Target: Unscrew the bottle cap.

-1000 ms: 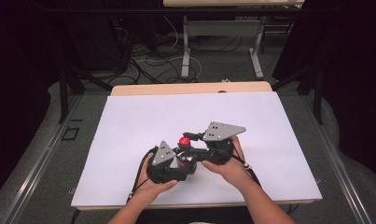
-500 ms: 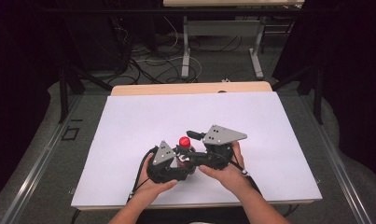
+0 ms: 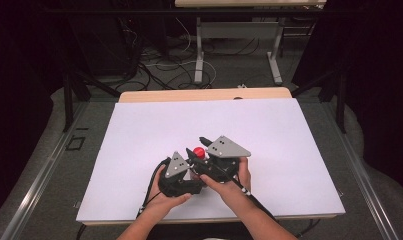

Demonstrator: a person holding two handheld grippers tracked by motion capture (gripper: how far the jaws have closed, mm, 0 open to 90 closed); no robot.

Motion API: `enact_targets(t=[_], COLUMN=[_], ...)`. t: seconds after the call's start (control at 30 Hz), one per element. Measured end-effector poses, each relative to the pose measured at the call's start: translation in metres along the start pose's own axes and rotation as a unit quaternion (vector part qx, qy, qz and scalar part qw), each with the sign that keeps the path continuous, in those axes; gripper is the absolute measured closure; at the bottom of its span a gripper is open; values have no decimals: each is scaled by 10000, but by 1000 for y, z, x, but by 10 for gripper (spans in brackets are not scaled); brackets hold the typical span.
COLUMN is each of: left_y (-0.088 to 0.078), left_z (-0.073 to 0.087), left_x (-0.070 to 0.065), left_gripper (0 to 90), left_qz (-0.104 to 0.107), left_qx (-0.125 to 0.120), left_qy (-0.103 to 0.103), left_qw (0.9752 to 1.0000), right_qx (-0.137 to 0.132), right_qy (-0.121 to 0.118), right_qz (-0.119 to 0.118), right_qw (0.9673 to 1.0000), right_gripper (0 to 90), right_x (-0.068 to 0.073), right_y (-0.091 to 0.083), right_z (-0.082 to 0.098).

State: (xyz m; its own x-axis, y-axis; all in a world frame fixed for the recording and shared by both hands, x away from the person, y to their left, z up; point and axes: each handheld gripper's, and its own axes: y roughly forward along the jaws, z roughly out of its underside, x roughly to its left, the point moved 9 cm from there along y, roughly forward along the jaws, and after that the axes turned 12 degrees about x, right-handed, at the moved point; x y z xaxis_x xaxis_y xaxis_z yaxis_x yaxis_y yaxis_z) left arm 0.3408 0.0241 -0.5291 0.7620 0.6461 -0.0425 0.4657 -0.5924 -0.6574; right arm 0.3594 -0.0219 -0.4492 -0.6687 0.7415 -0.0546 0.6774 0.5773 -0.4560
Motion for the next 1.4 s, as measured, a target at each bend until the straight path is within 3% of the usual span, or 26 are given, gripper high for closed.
enact_targets(t=[0.13,0.3,0.4,0.53,0.57,0.6,0.67,0.83,0.9,0.97,1.07,1.13,1.3,1.4], left_y=[0,0,0,-1,-1,-1,-2,-1,0,1,2,2,1,1], left_z=[0,0,1,0,-1,-1,-1,-2,-1,0,1,0,0,1], left_x=[1,0,1,-1,-1,-2,-3,-5,-6,-7,-6,-7,-5,-1], left_gripper=[302,302,302,302,302,302,302,302,302,303,302,302,302,301], left_qz=[-13,-15,6,55,57,77,104,146,178,212,180,179,153,103], left_qx=[0,2,-6,-23,-37,-43,-67,-49,-33,33,27,23,8,20], left_qy=[4,10,16,29,65,70,82,119,145,172,172,153,137,65], left_qw=[10000,10000,10000,10000,10000,9999,9999,9998,9997,9996,9997,9997,9998,9999], right_qx=[46,50,89,190,205,215,198,221,222,112,27,48,58,22], right_qy=[10,-44,-227,-432,-444,-642,-709,-1096,-1163,-1262,-1144,-1101,-1095,-961], right_qz=[-211,-265,-629,-1350,-1552,-1738,-1976,-2290,-2327,-2337,-2437,-2347,-2227,-2135], right_qw=[9998,9996,9977,9897,9867,9824,9775,9670,9653,9640,9631,9658,9687,9722], right_gripper=[576,605,610,613,613,614,614,614,614,614,615,614,613,613], right_x=[1,2,4,-2,-3,-4,-5,-7,-7,-7,-9,-9,-10,-12], right_y=[-5,-9,-8,-8,-9,-10,-10,-12,-13,-15,-18,-17,-18,-18], right_z=[3,4,3,1,1,0,-1,0,1,0,-4,-4,-3,-4])
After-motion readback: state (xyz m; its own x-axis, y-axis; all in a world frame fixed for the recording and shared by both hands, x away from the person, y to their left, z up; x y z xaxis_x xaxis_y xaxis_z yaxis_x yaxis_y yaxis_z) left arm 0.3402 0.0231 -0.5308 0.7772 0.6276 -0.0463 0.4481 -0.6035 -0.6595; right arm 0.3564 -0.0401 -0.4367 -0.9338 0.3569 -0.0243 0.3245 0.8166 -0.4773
